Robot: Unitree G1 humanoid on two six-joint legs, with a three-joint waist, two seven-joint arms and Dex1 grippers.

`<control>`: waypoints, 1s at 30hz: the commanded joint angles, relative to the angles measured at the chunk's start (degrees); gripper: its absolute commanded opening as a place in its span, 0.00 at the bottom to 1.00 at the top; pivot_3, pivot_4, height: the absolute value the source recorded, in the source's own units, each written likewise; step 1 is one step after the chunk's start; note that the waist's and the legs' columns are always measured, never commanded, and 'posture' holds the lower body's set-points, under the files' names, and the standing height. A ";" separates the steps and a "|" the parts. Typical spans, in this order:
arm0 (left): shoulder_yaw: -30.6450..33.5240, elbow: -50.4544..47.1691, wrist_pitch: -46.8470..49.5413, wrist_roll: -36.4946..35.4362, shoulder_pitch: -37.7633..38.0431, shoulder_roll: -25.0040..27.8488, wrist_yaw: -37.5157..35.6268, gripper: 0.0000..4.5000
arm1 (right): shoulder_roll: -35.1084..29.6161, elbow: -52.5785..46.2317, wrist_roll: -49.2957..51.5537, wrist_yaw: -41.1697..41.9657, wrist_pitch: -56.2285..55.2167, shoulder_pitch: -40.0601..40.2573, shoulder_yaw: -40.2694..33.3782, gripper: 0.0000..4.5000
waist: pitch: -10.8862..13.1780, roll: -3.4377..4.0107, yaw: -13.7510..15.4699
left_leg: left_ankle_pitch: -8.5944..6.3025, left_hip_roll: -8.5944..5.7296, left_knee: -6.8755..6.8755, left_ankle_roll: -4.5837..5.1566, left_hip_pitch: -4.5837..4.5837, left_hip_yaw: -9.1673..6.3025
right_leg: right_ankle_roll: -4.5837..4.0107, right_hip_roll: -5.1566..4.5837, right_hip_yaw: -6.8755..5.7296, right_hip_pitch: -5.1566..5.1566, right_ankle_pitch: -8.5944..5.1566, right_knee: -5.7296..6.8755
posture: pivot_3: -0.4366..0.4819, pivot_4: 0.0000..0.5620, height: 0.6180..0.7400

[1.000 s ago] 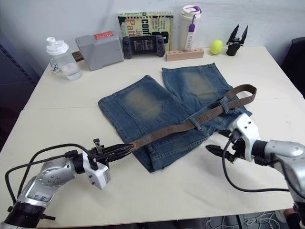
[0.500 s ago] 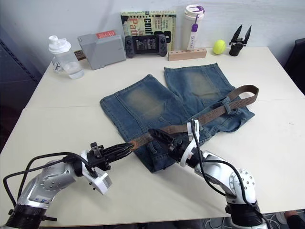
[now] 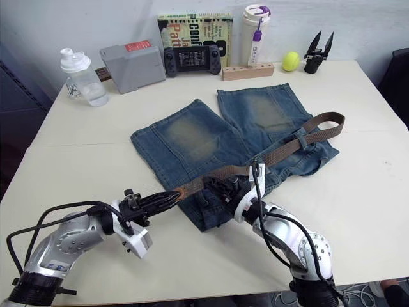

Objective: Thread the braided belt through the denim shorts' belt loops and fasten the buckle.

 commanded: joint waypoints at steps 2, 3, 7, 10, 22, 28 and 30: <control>-1.29 -2.28 1.61 -2.96 -1.22 -0.06 -0.50 0.00 | 0.62 -1.94 1.39 -2.22 -1.62 -1.29 0.91 0.01 | 0.00 0.00 0.02 | 0.00 0.00 0.00 0.00 0.00 0.09 | 0.00 0.00 0.01 -0.02 0.00 0.00 | 0.48 0.27 0.84; -1.40 -2.37 2.37 -4.82 -1.04 -0.05 -0.83 0.10 | 0.51 -1.71 1.39 -2.32 -2.08 -1.52 0.72 0.00 | 0.00 0.00 0.03 | 0.00 0.01 0.00 0.00 -0.01 0.12 | 0.00 0.00 0.01 -0.03 0.00 0.00 | 0.48 0.27 0.84; -1.52 -3.08 5.44 -7.48 0.05 0.17 -2.27 0.39 | -0.97 0.32 1.38 -1.19 -3.56 -3.56 -2.53 0.00 | 0.00 0.00 -0.05 | 0.00 0.02 -0.02 0.00 -0.02 0.30 | -0.01 0.00 0.04 -0.08 0.00 0.01 | 0.48 0.27 0.84; -1.11 -4.95 10.39 -15.36 4.04 1.28 -4.98 0.54 | -5.64 3.70 0.26 2.24 -2.02 -5.12 -6.05 0.00 | 0.00 0.00 -0.08 | -0.01 0.01 -0.01 0.02 -0.03 0.45 | -0.01 -0.03 0.06 -0.08 0.00 0.01 | 0.48 0.27 0.84; 2.06 -16.30 33.44 -36.77 17.35 3.54 -12.59 0.54 | -13.33 9.55 -18.96 18.29 5.06 -5.54 -3.69 0.00 | 0.00 0.01 -1.03 | -0.07 0.02 -0.04 0.11 0.03 0.62 | 0.00 -0.05 0.10 -0.12 0.00 -0.01 | 0.48 0.27 0.84; 3.15 -18.12 36.06 -36.06 16.89 2.21 -13.28 0.54 | -10.06 7.20 -27.11 21.87 6.26 -5.26 -0.69 0.00 | 0.00 0.01 -1.13 | -0.07 0.02 -0.05 0.10 0.02 0.68 | -0.01 0.00 0.11 -0.13 0.00 -0.03 | 0.48 0.27 0.84; 3.24 -18.23 36.35 -36.02 16.78 1.90 -13.65 0.54 | -9.03 6.25 -29.27 22.60 6.66 -5.45 0.44 0.00 | 0.00 0.01 -1.12 | -0.08 0.01 -0.05 0.09 0.02 0.69 | -0.01 0.02 0.11 -0.12 0.00 -0.03 | 0.48 0.27 0.84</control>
